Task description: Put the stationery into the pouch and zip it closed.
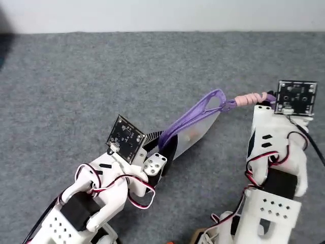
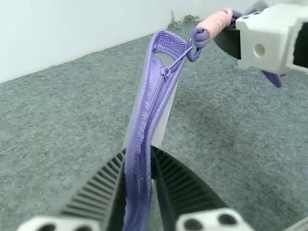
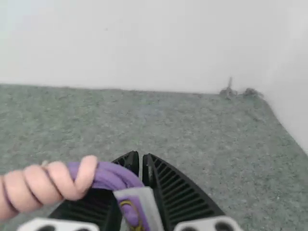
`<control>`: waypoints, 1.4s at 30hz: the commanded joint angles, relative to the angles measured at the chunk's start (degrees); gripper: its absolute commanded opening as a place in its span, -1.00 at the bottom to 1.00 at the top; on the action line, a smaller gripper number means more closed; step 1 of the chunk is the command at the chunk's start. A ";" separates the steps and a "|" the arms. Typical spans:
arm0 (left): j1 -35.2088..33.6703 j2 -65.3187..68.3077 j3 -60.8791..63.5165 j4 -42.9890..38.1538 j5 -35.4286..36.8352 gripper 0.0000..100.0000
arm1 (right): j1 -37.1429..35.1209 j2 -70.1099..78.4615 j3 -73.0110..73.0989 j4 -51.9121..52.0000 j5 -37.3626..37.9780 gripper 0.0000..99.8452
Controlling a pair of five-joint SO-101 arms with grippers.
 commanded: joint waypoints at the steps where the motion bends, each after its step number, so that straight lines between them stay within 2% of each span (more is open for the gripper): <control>1: -0.70 -0.26 -2.42 0.79 -0.18 -0.98 | 3.65 0.75 -0.35 -1.89 0.26 -0.99; 7: -0.70 -0.26 -2.42 0.79 -0.18 -0.98 | 8.75 6.29 -0.88 0.22 -0.18 -0.99; 12: -0.79 -0.26 -2.42 0.79 -0.18 -0.98 | 4.88 5.05 -2.37 11.30 0.18 -0.95; 14: -0.79 -0.18 -2.42 0.79 -0.18 -0.98 | 2.42 3.56 -2.73 16.84 0.00 -0.83; 18: -0.79 -0.18 -2.42 0.79 -0.18 -0.98 | -4.00 -1.10 -2.73 26.15 -0.18 -0.44; 20: -0.79 -0.09 -2.42 0.79 -0.18 -0.98 | -8.13 -4.26 -2.73 29.32 -0.26 -0.34; 25: -0.79 0.00 -2.42 0.79 -0.18 -0.98 | -19.82 -12.35 -2.73 32.40 -3.69 -0.36; 30: -0.79 0.09 -2.42 0.79 -0.18 -0.98 | -28.79 -14.29 -2.64 30.64 -7.91 -0.54; 34: -0.79 0.09 -2.42 0.79 -0.18 -0.98 | -33.10 -14.02 -2.64 29.05 -9.49 -0.62; 39: -0.79 0.09 -2.42 0.79 -0.18 -0.98 | -34.51 -13.85 -2.64 25.45 -9.49 -0.62; 42: -0.70 0.09 -2.42 0.79 -0.26 -0.98 | -36.53 -14.29 -2.73 26.95 -9.49 -0.62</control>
